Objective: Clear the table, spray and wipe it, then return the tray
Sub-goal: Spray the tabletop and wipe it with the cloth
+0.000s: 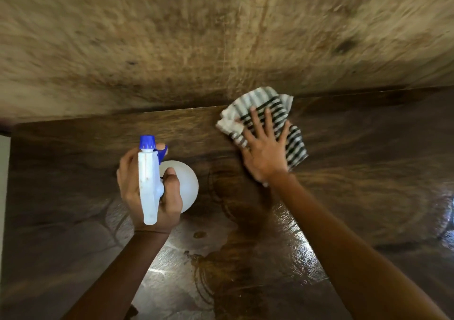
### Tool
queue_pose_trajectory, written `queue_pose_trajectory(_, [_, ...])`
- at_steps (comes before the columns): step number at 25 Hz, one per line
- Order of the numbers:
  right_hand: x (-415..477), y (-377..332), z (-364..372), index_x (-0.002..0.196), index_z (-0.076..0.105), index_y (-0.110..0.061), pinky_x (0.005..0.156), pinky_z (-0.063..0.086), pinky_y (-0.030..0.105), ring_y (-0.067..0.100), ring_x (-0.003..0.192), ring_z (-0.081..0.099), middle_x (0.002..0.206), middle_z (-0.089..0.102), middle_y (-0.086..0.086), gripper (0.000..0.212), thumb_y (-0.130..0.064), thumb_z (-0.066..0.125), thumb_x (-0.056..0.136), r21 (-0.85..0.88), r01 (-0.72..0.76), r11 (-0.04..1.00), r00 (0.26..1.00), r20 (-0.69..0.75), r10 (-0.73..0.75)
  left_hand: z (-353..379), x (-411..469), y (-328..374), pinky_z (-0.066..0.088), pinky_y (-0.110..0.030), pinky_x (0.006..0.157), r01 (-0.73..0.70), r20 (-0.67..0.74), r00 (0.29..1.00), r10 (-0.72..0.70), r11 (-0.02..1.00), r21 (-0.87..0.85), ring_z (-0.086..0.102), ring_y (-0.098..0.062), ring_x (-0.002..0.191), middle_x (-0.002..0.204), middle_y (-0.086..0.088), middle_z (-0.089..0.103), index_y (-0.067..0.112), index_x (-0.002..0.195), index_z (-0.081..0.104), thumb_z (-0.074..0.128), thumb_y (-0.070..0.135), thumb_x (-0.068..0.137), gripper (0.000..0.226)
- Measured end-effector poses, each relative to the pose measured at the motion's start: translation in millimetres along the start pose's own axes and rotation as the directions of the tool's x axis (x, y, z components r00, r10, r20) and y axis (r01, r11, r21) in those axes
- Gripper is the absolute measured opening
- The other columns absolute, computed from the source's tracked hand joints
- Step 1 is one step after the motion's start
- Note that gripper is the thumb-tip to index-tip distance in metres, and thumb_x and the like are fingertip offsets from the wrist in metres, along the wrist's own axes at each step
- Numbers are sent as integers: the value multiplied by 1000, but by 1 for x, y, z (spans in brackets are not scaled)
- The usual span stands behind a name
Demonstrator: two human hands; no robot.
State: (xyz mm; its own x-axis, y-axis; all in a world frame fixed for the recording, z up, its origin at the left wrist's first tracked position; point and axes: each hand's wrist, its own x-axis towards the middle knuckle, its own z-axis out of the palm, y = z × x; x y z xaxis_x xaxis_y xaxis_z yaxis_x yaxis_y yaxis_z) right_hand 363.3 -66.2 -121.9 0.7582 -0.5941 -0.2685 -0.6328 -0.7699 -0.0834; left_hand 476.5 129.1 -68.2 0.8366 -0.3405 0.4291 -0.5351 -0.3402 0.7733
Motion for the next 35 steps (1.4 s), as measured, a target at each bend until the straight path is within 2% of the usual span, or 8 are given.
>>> queue_pose_trajectory(2, [-14,-18,7,147,5,-38,107,-7,67,30,143,-13,158,-6,-1,57,-49,23,94,-51,151,987,989,8,-150,4,0,12,35,-7,93,-81,-11,997,81,996,-30,54,-16,97,104,-9,45,27,113,42,51,20,79,36])
queue_pose_trajectory(4, [3,-24,6,147,11,-38,106,-6,68,29,143,-13,158,-6,-3,55,-50,19,95,-18,126,992,992,9,-126,6,2,16,33,-7,92,-150,-23,988,150,989,-14,49,-26,93,103,-9,44,33,112,37,51,14,77,42])
queue_pose_trajectory(8, [54,-61,-2,148,7,-38,105,-7,69,30,143,-15,158,-13,-2,52,-50,18,98,16,36,999,999,29,-36,4,7,15,46,-31,89,-108,11,994,109,992,-58,53,-30,87,96,-13,53,26,109,43,51,12,77,35])
queue_pose_trajectory(14, [-47,-59,32,147,4,-39,111,-3,62,28,144,-8,159,-1,-2,55,-47,23,96,-36,261,965,965,-7,-261,-21,2,39,46,-59,90,80,24,997,-78,993,-87,59,-20,90,100,9,58,13,115,53,50,11,78,38])
queue_pose_trajectory(21, [-247,-43,72,149,12,-35,106,14,61,30,144,6,158,13,0,66,-42,33,87,-45,339,940,940,33,-338,-88,-43,36,47,-55,90,142,35,990,-139,987,-75,52,-2,94,100,10,52,24,114,46,54,4,81,39])
queue_pose_trajectory(25, [-177,-56,56,148,13,-36,106,15,65,31,143,13,155,22,1,64,-41,30,86,-60,277,959,961,18,-277,-109,-57,28,48,-56,86,190,-21,981,-192,980,-49,50,1,87,94,14,50,25,110,46,58,6,81,37])
queue_pose_trajectory(30, [-49,-80,24,148,16,-30,111,-9,58,24,144,-14,158,-10,-7,51,-45,21,99,95,36,995,998,55,-41,-111,-61,20,45,-37,89,185,-65,980,-186,982,-31,57,-14,92,98,6,49,30,111,49,58,20,82,32])
queue_pose_trajectory(35, [-137,-86,55,149,15,-25,111,13,61,28,145,3,158,9,0,58,-36,30,94,-10,186,982,981,-46,-187,-105,-66,10,46,-36,85,131,-57,990,-129,991,21,55,-22,87,99,-2,60,19,111,41,47,12,77,35])
